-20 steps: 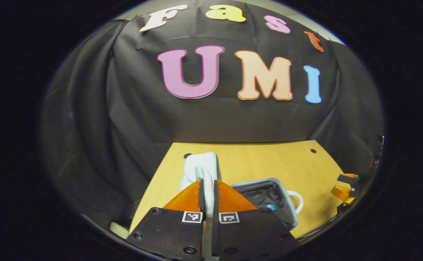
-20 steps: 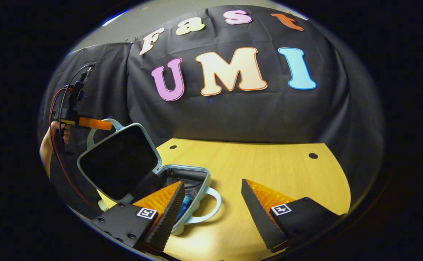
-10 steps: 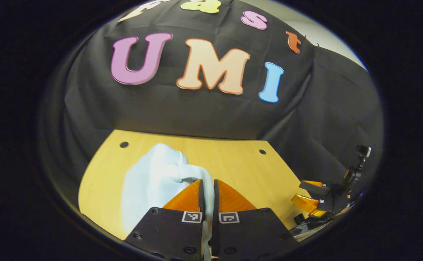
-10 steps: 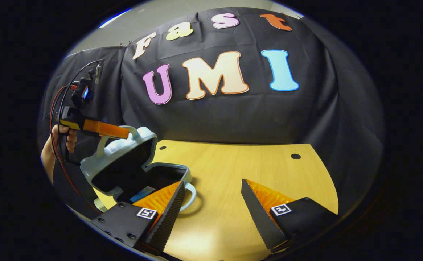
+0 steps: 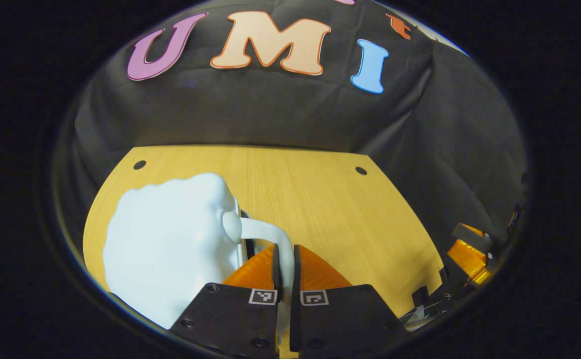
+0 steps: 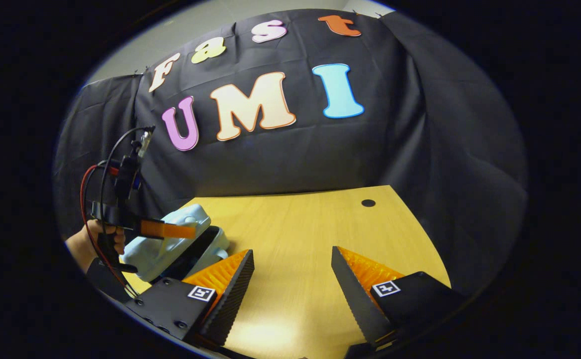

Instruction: First open the suitcase, pack the skin care products into it, and then close the suitcase.

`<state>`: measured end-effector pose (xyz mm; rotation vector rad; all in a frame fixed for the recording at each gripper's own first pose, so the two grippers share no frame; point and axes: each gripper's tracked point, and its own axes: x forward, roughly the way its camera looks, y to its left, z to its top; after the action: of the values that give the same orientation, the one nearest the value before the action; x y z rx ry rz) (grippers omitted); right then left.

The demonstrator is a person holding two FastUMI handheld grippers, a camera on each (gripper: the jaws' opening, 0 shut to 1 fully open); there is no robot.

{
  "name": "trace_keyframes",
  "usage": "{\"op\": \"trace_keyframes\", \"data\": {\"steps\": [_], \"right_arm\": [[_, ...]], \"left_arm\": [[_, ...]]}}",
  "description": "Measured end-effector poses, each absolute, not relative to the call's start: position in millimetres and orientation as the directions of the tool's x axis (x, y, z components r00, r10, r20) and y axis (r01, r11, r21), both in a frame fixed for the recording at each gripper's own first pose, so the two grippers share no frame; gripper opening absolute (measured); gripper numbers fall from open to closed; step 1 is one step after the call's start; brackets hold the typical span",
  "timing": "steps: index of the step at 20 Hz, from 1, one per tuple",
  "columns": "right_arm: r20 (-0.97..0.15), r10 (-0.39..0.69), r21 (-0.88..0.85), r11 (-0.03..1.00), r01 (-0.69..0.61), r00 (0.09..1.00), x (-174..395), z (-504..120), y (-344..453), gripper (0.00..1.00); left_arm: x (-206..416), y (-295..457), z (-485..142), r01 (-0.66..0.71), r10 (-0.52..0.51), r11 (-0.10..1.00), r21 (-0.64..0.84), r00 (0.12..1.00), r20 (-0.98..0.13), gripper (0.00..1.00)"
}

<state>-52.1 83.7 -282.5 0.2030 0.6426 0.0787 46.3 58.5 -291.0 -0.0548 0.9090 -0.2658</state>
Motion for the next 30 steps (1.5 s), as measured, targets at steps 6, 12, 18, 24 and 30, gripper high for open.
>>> {"op": "trace_keyframes", "data": {"steps": [6,12,18,24,30], "right_arm": [[-0.559,0.190,0.239,0.969,-0.063,0.807,-38.4,-276.1,60.5,0.98],[-0.420,0.201,0.242,0.965,-0.105,0.885,6.6,-212.3,55.2,0.98],[-0.189,0.137,0.277,0.958,-0.081,0.972,37.9,-111.6,79.9,0.97],[-0.049,0.074,0.173,0.983,-0.065,0.996,33.1,-54.8,100.9,0.97],[-0.022,0.034,0.116,0.993,-0.031,0.999,24.6,-31.5,106.9,0.97]], "left_arm": [[43.1,31.4,-304.2,0.192,-0.154,0.981,-0.033,0.659,-0.736,0.25],[54.0,20.1,-149.8,0.034,0.003,0.994,0.107,0.945,-0.326,0.73],[54.0,35.6,-56.6,0.019,0.003,0.993,0.120,0.983,-0.183,0.96],[40.8,61.9,-52.1,0.003,0.015,0.995,0.098,0.985,-0.175,0.96],[38.3,83.6,-42.2,0.011,-0.013,1.000,-0.013,0.990,-0.141,0.96]]}}
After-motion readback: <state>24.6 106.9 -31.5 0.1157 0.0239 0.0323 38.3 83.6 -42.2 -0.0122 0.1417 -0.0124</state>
